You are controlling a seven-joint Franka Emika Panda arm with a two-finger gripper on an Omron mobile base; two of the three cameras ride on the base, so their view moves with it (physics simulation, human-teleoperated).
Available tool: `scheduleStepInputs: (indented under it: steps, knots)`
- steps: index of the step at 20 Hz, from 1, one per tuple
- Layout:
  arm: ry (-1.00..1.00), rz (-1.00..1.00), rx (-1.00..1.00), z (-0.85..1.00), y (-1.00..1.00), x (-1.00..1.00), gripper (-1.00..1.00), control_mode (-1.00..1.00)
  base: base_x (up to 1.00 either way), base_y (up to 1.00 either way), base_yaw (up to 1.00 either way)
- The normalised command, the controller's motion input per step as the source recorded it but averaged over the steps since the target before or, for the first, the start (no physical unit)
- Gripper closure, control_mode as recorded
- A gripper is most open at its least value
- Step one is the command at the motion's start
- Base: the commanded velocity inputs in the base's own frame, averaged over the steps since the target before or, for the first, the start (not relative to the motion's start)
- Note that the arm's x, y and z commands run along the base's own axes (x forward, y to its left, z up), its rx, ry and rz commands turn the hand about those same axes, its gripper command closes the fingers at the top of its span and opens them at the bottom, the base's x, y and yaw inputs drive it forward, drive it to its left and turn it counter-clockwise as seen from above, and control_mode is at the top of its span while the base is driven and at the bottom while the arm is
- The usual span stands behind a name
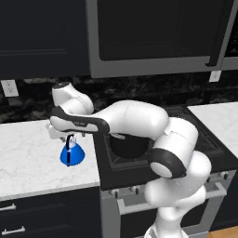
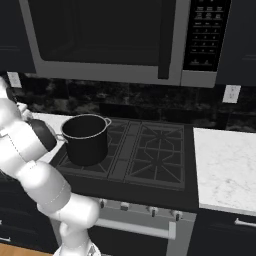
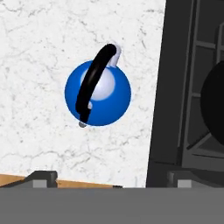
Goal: Pick the kettle from the counter and place it on a stove burner. Then turn the burner on.
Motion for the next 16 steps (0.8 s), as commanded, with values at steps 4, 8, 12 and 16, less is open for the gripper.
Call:
scheduleStepInputs:
  steps: [4,8,12,16]
  knots:
    - [0.00,0.00,0.08,-0.52,0.00,0.21,-1.00,-1.00,0.00,0.00,0.00]
    - [0.01,-0.01,0.15,-0.26,0.00,0.23,-1.00,-1.00,0.00,0.00,0.00]
    - [0.03,-0.05,0.17,-0.01,0.00,0.15,-1.00,-1.00,0.00,0.00,0.00]
    - [0.00,-0.07,0.01,-0.07,0.00,0.18,-1.00,-1.00,0.00,0.00,0.00]
